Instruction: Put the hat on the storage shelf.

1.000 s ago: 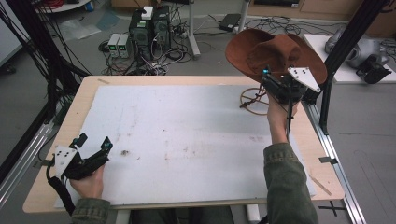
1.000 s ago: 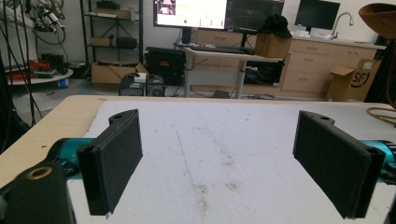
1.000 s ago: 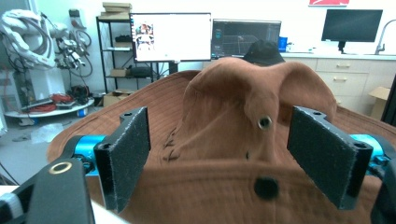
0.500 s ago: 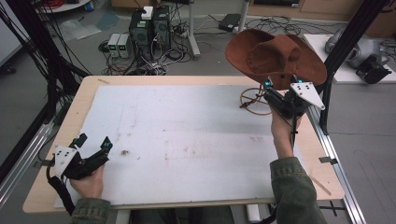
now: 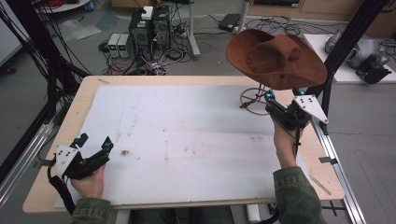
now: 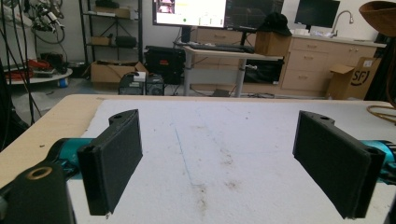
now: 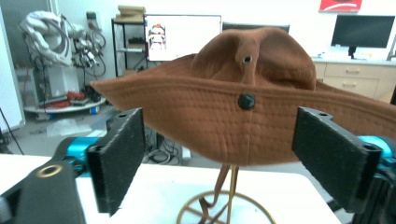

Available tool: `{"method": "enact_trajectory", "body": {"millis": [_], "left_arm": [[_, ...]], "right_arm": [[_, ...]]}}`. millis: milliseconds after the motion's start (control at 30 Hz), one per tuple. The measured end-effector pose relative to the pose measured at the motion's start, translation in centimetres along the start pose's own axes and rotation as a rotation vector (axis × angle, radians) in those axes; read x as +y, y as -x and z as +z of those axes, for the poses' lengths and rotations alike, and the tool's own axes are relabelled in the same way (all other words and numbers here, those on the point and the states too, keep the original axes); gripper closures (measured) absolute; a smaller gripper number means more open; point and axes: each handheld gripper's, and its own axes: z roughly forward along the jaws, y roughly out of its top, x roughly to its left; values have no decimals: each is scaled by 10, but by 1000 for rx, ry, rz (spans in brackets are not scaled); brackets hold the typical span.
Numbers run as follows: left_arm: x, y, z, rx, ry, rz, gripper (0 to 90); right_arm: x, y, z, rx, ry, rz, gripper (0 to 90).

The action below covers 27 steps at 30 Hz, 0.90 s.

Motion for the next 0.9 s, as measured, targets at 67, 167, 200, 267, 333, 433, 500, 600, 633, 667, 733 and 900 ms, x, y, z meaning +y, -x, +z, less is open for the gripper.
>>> {"method": "enact_trajectory", "body": {"millis": [67, 167, 200, 267, 333, 433, 500, 600, 633, 667, 733, 900], "left_arm": [[0, 0, 0, 0, -1, 1, 159], [0, 0, 0, 0, -2, 1, 159], [0, 0, 0, 0, -2, 1, 159], [0, 0, 0, 1, -1, 0, 159], [0, 0, 0, 2, -1, 2, 159], [0, 1, 0, 0, -2, 1, 159], [0, 1, 0, -1, -3, 1, 159], [-1, 0, 1, 0, -6, -2, 159], [-1, 0, 1, -1, -7, -5, 159], [-1, 0, 1, 0, -6, -8, 159], [-1, 0, 1, 1, -5, -6, 159], [-2, 0, 1, 3, -10, -4, 159]], "right_arm": [[0, 0, -4, 6, 15, 0, 165], [-2, 0, -8, 10, 20, -10, 165], [-3, -1, -9, 13, 17, -10, 165], [-7, 0, -12, 18, 12, -17, 165], [-10, 2, -15, 23, 7, -7, 164], [-14, 4, -18, 27, -1, -1, 152], [-18, 5, -22, 32, -5, -12, 151], [-25, 7, -26, 33, -16, -24, 151], [-28, 9, -27, 31, -24, -18, 151], [-32, 11, -29, 29, -27, -15, 151], [-38, 14, -31, 26, -41, 0, 151], [-53, 20, -40, 23, -63, 20, 150]]}}
